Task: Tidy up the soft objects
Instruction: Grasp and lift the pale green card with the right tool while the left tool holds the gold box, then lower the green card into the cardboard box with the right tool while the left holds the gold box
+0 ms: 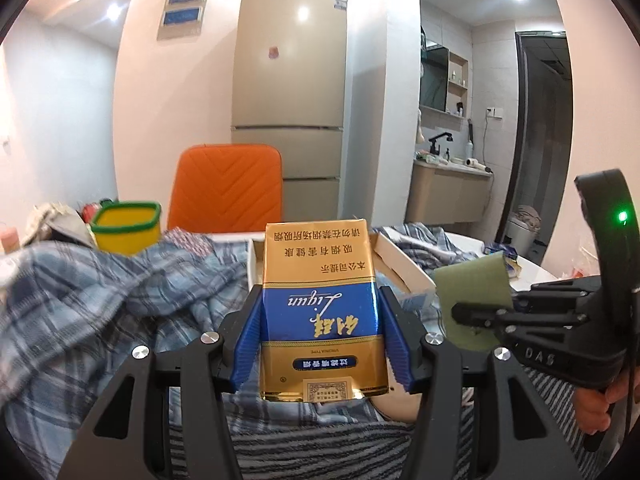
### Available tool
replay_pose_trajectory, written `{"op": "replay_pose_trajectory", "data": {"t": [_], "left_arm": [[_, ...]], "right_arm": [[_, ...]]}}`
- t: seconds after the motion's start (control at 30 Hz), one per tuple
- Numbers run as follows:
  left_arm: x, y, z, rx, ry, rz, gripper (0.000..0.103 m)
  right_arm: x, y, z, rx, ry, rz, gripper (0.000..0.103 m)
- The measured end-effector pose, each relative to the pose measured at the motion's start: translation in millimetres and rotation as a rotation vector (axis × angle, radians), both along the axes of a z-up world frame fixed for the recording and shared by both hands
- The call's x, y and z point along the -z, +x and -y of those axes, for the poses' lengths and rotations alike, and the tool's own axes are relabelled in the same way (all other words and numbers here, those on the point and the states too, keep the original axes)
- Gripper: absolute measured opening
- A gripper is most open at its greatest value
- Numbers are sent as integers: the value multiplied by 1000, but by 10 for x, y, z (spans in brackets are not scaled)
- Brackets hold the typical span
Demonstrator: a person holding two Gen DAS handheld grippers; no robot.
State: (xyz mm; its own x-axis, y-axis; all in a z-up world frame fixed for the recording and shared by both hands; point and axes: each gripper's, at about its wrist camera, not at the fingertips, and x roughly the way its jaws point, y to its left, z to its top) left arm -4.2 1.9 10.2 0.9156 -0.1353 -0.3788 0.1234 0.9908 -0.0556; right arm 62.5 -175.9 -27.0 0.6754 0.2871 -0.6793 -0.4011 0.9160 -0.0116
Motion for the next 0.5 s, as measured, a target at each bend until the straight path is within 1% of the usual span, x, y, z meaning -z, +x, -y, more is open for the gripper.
{"op": "replay_pose_trajectory", "data": {"t": [0.1, 0.2, 0.27, 0.4, 0.5], "left_arm": [[-157, -17, 31, -16, 26, 42, 54], [-310, 26, 85, -23, 60, 58, 54], [-422, 95, 119, -32, 69, 59, 54], [-665, 296, 188, -46, 64, 78, 54], [-800, 514, 225, -60, 51, 89, 54]], "right_arm": [[-160, 16, 46, 19, 38, 42, 9], [-330, 67, 67, 32, 72, 87, 9], [-451, 127, 67, 42, 87, 117, 9], [-745, 341, 51, 72, 122, 183, 9], [-900, 545, 49, 106, 131, 213, 9]]}}
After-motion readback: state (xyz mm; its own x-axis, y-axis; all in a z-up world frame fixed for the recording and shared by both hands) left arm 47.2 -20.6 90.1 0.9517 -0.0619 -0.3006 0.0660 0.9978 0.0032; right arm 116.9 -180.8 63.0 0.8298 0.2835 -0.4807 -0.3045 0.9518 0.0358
